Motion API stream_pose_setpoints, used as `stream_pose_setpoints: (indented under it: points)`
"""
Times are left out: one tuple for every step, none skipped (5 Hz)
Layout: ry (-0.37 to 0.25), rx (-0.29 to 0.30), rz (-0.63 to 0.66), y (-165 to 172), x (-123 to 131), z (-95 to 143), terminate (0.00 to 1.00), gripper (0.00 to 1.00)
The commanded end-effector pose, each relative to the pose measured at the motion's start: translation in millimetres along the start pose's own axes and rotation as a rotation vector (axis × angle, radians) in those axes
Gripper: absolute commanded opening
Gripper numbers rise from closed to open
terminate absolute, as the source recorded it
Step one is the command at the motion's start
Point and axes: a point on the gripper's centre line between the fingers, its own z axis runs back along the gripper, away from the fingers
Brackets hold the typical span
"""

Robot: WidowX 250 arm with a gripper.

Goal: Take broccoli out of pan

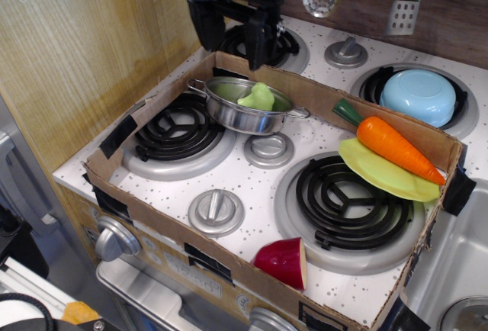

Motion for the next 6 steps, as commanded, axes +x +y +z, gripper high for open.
stream_pose_setpoints:
  points:
    - [-0.101, -0.038, -0.035, 9, 25, -23, 0.00, 1.00]
    - [-0.106, -0.058, -0.034, 13, 26, -37, 0.00, 1.00]
    - [-0.116, -0.065, -0.029, 15, 27, -46, 0.00, 1.00]
    - [-0.124, -0.092, -0.020, 15, 27, -60, 0.00, 1.00]
    - [-0.140, -0.102, 0.014, 16, 27, -72, 0.00, 1.00]
    - [-0.152, -0.093, 0.069, 19, 31, -79, 0.00, 1.00]
